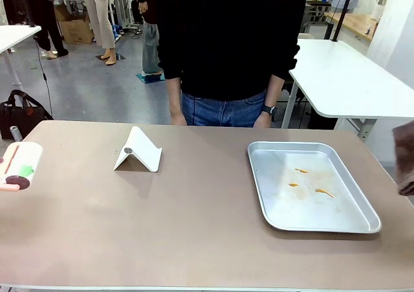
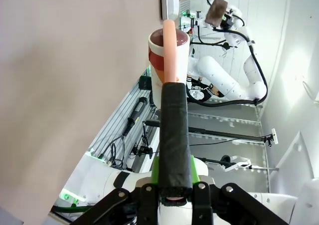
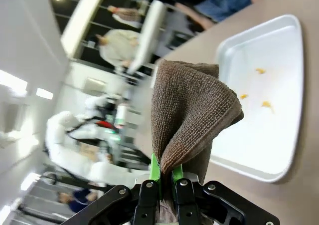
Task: Clean the surface of the table.
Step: Clean the area not pointed to by the person.
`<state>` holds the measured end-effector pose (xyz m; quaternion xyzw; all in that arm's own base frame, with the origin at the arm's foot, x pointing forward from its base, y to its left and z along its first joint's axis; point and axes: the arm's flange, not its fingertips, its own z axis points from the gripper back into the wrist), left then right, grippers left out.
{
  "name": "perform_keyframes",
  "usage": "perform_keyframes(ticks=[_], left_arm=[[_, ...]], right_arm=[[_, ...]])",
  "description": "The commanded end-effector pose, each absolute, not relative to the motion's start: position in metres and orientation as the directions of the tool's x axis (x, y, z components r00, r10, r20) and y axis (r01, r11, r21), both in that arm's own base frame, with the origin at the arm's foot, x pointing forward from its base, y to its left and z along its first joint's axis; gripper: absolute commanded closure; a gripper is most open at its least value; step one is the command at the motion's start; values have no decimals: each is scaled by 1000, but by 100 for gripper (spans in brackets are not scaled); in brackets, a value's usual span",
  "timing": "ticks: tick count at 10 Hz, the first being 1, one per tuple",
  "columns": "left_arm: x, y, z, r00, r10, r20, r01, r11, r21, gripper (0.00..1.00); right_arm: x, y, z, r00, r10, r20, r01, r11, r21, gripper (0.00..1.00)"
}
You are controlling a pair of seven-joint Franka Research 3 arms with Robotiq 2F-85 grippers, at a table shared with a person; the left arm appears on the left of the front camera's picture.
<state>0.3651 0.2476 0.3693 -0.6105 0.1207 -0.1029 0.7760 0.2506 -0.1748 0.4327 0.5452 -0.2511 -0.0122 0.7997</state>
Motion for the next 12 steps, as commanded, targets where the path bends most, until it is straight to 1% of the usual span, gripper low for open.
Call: perform_keyframes(ticks=[1,2,3,4,5,6,7,8,11,12], left_arm=[[366,247,375,954,-292,-64,0,216,-976,78],[366,247,375,954,-292,-64,0,216,-976,78],[366,247,375,954,-292,-64,0,216,-976,78],[366,247,375,954,-292,-64,0,216,-976,78],[366,247,375,954,-292,-64,0,216,-976,78],[366,247,375,954,-292,-64,0,216,-976,78],[366,247,375,954,-292,-64,0,216,-976,78],[366,247,375,954,-292,-64,0,216,-976,78],[366,247,375,954,-292,-64,0,216,-976,78],[366,247,375,954,-292,-64,0,216,-976,78]], right_arm=[[281,-132,432,899,-149,413,-234,632,739,89],[294,-121,438,901,-106,421,-221,723,654,89],[305,-113,444,911,-68,407,-215,765,607,89],[316,-101,452,915,-21,402,-204,837,508,89],[326,-87,460,922,26,386,-207,876,436,89],[334,-74,466,932,68,357,-208,905,370,89],[342,-64,470,943,75,323,-184,929,321,89],[352,-59,468,956,44,292,-127,953,274,89],[374,-40,451,957,-5,291,-43,986,161,89],[379,-33,443,958,4,288,-44,990,132,89]])
